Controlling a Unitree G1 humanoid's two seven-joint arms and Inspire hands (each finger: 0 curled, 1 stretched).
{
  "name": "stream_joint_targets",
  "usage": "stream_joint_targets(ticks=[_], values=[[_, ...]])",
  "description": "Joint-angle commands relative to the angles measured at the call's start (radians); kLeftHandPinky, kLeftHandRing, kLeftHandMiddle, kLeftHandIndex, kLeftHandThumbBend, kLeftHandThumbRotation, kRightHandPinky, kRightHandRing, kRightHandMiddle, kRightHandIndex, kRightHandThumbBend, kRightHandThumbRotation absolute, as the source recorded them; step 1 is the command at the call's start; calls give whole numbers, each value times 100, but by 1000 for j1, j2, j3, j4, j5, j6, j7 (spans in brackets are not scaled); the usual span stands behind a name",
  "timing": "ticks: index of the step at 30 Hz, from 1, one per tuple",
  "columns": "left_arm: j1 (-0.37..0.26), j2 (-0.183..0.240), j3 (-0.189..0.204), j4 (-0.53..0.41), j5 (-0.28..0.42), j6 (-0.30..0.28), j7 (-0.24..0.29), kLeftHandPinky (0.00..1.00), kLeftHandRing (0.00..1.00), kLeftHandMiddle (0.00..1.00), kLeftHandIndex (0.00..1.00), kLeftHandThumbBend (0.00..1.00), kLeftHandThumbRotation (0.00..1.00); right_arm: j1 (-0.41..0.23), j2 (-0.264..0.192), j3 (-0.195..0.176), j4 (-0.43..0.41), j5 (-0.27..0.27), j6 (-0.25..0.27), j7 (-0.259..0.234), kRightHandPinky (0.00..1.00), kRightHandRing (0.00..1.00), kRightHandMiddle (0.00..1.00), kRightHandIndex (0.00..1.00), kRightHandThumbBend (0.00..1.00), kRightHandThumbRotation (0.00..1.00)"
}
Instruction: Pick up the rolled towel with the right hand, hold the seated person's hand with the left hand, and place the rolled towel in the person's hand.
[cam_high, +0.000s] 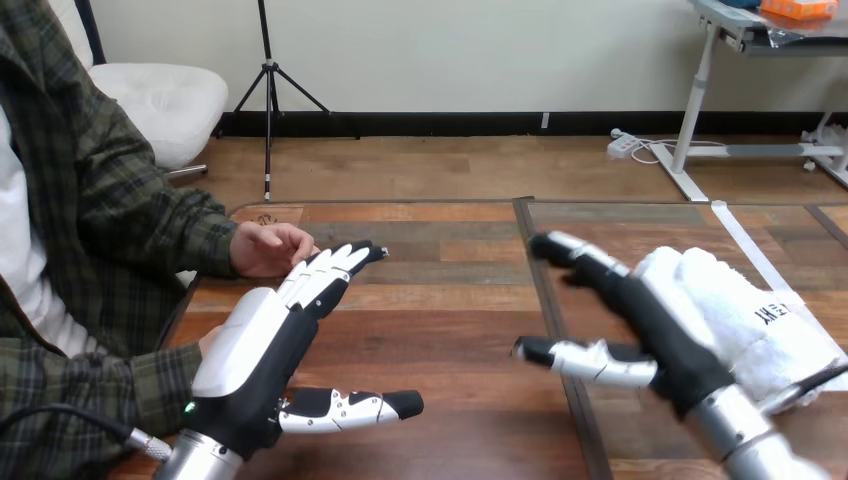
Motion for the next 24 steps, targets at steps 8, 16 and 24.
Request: stream_joint_targets(ticks=[8, 16, 24], values=[[-43, -5, -26, -56, -26, 8, 6, 98, 96, 94, 89, 100, 57, -54, -82, -70, -295, -64, 288, -73, 90, 92, 90, 91, 100, 55], [-41, -14, -34, -57, -46, 14, -13, 99, 96, 94, 90, 100, 57, -72, -108, -93, -486, -77, 525, -39, 89, 95, 94, 92, 100, 50], [-36, -21, -37, -65, -36, 16, -14, 99, 95, 94, 90, 100, 58, -106, -170, -93, -623, -123, 708, 21, 90, 98, 96, 94, 100, 47]])
